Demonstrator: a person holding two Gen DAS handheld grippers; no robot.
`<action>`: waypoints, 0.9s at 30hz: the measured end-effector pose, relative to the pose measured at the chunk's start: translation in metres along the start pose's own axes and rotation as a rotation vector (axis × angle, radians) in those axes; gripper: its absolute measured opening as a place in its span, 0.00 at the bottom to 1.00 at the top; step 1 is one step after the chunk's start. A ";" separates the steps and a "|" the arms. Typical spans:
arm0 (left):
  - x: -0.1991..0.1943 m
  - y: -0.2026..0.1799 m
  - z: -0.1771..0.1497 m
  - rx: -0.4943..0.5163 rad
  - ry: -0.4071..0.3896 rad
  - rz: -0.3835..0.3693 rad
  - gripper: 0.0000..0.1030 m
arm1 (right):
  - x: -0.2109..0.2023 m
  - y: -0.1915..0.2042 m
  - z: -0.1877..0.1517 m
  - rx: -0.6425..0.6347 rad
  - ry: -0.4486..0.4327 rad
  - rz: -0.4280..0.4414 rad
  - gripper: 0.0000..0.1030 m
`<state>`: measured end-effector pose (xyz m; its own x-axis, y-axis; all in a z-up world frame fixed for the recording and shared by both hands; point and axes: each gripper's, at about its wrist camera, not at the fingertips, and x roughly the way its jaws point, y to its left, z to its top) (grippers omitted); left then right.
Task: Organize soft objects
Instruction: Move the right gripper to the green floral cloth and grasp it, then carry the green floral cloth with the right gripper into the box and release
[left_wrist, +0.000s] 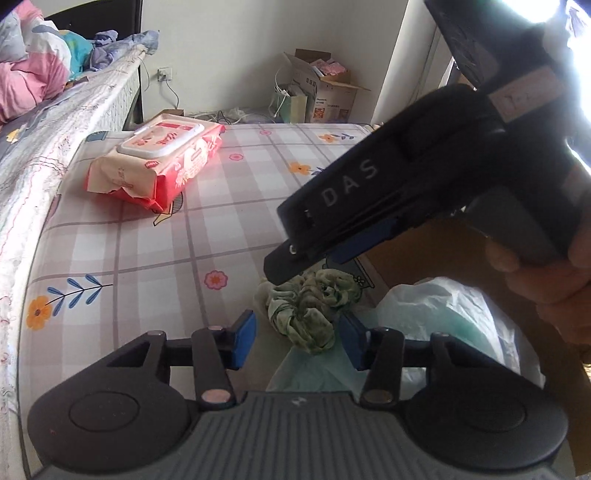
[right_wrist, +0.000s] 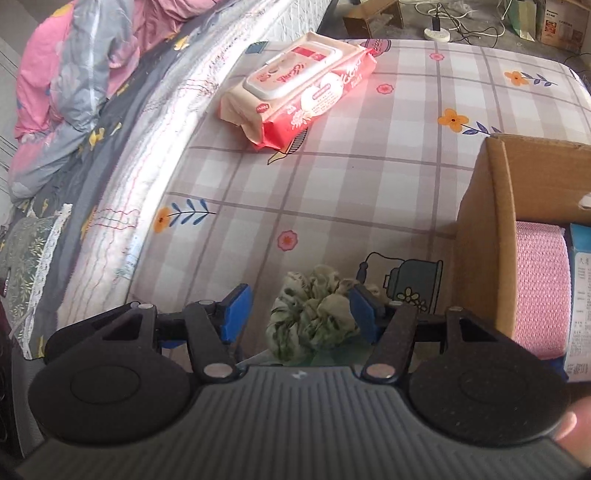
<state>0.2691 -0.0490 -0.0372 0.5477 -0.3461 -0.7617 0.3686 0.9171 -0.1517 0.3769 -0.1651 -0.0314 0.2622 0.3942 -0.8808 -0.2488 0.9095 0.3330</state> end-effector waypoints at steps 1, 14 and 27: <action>0.006 0.000 0.001 0.001 0.011 -0.003 0.44 | 0.008 -0.003 0.002 -0.004 0.013 -0.003 0.57; 0.009 0.000 0.004 -0.032 0.017 0.030 0.04 | 0.034 -0.013 0.006 0.012 0.067 0.081 0.17; -0.092 -0.055 0.017 0.040 -0.164 0.030 0.03 | -0.078 -0.005 -0.030 0.033 -0.110 0.232 0.11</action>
<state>0.2107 -0.0708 0.0518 0.6731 -0.3497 -0.6516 0.3784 0.9199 -0.1028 0.3300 -0.2042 0.0255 0.3021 0.6033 -0.7381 -0.2845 0.7961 0.5342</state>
